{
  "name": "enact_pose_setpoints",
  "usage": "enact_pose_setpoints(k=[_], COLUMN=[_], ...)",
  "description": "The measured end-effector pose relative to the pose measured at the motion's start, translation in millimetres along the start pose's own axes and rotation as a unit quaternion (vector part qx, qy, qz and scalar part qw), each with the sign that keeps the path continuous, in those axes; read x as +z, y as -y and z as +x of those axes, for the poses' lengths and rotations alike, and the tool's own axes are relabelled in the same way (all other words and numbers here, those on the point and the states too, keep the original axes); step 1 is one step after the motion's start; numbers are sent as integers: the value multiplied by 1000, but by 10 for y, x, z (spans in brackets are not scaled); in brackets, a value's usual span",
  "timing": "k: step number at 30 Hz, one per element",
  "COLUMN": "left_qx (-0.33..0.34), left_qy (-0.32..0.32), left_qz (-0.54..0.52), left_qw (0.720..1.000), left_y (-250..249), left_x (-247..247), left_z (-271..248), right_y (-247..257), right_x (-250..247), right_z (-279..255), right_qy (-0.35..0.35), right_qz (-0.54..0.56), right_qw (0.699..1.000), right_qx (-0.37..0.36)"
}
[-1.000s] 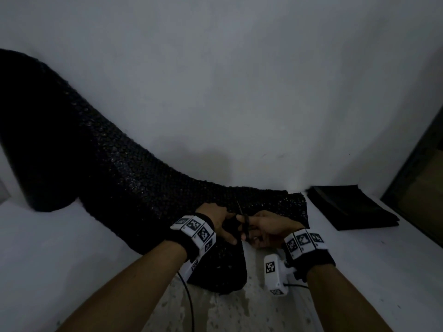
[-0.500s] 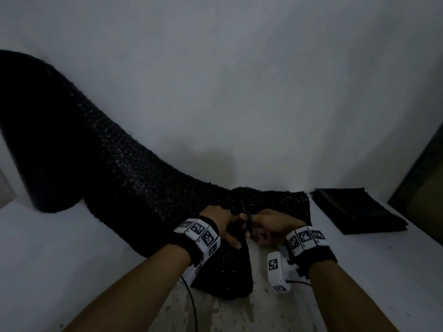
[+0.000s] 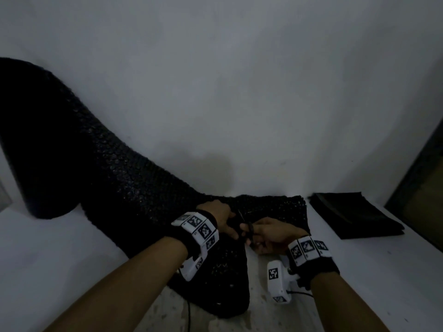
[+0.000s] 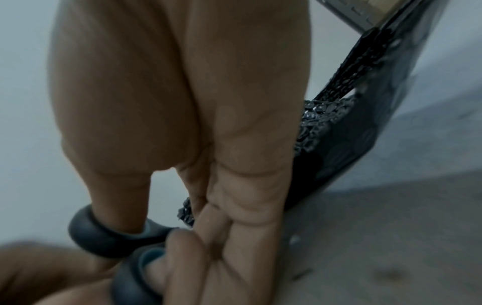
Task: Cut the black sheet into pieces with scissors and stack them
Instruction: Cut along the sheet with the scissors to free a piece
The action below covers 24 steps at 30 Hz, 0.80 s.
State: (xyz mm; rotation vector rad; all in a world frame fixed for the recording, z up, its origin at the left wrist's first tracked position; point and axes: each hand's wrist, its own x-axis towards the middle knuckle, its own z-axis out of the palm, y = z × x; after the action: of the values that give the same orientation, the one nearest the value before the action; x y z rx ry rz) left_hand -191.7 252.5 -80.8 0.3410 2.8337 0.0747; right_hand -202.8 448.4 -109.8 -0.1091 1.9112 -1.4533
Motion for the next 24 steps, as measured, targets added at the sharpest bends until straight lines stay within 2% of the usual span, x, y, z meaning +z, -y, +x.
enact_pose_setpoints(k=[2, 3, 7, 13, 24], left_qx=[-24, -26, 0, -6, 1], left_qy=[-40, -40, 29, 26, 19], left_qz=[-3, -5, -9, 22, 44], left_qw=[999, 999, 1000, 999, 999], left_y=[26, 39, 100, 176, 168], left_x=[-66, -67, 41, 121, 151], left_z=[47, 80, 171, 216, 260], right_y=[-18, -20, -22, 38, 99], right_x=[-3, 0, 8, 20, 27], right_z=[-42, -68, -124, -67, 64], right_qy=[13, 19, 20, 11, -7], right_qz=[-4, -3, -12, -31, -9], right_qw=[1000, 1000, 1000, 999, 1000], right_qx=[-2, -2, -3, 18, 14])
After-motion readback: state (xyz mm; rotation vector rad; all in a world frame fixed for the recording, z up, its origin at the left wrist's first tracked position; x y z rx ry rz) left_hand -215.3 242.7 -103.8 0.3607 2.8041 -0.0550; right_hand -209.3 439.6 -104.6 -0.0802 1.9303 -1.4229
